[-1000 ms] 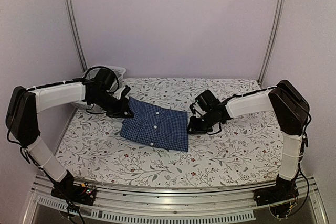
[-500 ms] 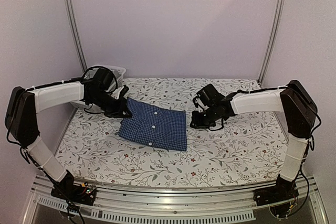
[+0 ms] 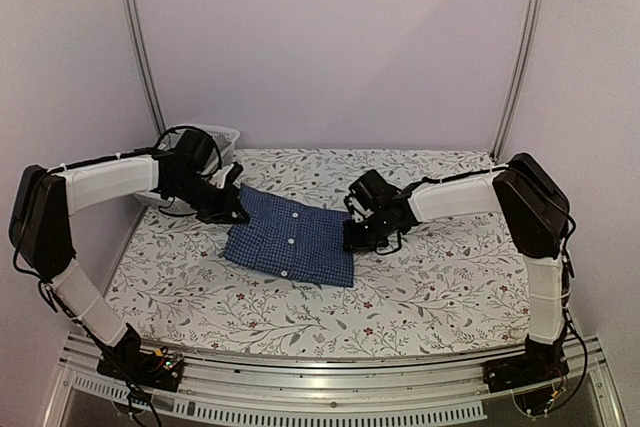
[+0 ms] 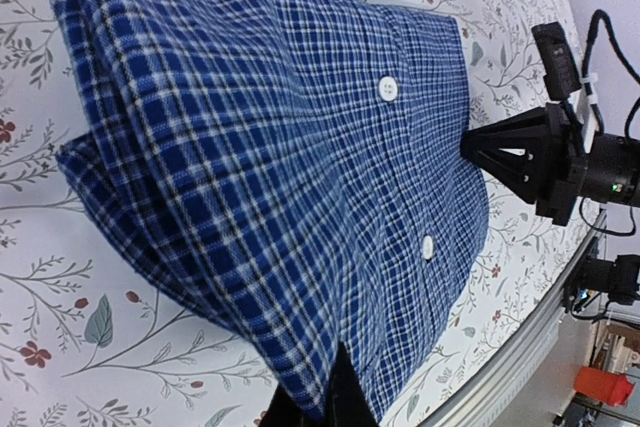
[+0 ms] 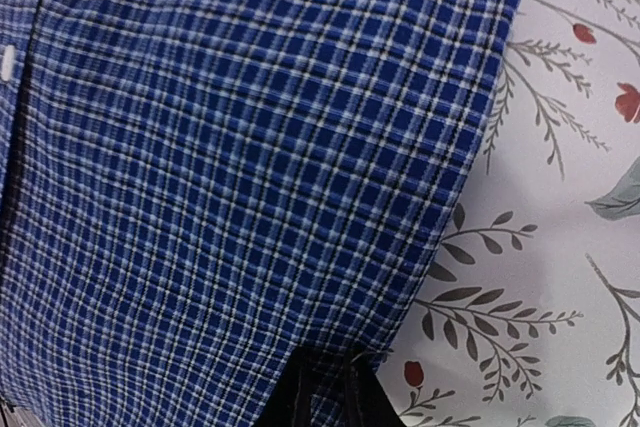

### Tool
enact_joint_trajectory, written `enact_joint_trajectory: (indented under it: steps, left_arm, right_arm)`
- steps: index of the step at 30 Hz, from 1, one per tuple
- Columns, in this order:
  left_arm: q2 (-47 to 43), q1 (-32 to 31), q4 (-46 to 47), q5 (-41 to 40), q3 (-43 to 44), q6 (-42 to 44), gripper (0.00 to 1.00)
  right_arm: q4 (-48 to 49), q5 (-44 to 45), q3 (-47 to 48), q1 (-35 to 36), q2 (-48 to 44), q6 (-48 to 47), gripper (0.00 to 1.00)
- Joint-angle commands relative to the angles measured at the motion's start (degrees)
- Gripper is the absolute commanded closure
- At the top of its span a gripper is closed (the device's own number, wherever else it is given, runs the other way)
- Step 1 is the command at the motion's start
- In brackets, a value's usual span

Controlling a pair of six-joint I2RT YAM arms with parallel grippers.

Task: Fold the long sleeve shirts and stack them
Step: Pick up the square-folded shirt from the center of the board.

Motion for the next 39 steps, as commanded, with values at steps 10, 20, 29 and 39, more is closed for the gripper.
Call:
enact_joint_trajectory:
  steps: [10,20,29,39]
  left_arm:
    - [-3.7,1.3,-0.2,1.3,2.8,0.6,1.0]
    - [-5.2,1.4,-0.8,1.6,4.3,0.6,1.0]
    - [-4.4,1.4,-0.3,4.3,8.6,0.4,1.0]
    - [-2.5,1.9,0.3,4.5,14.1,0.4,1.0]
  right_arm:
    - [-0.3,1.9,-1.9,0.0,0.2,1.1,0.91]
    - [1.3,-0.9,-0.8,0.1,3.2,1.8,0.92]
    - [6.4,-11.5,8.7,3.2,12.0,3.1,0.93]
    - [11.8,-17.2,18.6,6.0,21.4,7.0,0.91]
